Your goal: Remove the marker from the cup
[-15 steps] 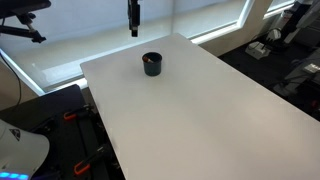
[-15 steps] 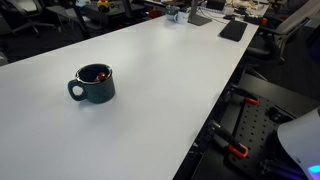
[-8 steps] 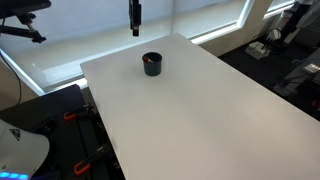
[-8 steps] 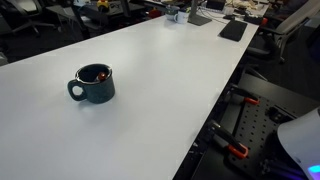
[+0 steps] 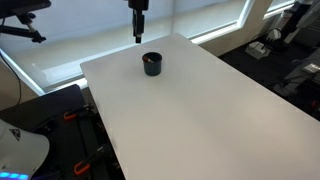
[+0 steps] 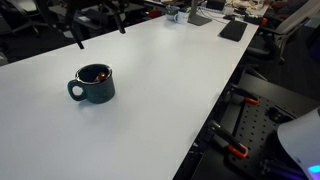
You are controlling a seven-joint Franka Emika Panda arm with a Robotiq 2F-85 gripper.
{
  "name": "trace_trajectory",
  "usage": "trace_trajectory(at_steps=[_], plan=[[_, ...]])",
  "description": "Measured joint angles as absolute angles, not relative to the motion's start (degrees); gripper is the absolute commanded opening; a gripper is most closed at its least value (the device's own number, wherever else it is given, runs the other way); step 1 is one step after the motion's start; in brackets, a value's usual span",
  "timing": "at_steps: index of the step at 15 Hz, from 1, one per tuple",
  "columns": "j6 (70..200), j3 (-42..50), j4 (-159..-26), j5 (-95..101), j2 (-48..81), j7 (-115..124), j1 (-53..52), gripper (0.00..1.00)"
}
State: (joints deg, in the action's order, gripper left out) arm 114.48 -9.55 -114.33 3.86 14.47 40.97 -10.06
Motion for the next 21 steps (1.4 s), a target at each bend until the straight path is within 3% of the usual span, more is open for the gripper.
trace_trajectory(at_steps=[8,21], plan=[[115.71,-6.80,-100.65,3.87,27.14,45.50,-13.98,1.00],[109.70,-5.75,-98.18,2.96,29.74,40.05,-13.69,1.00]])
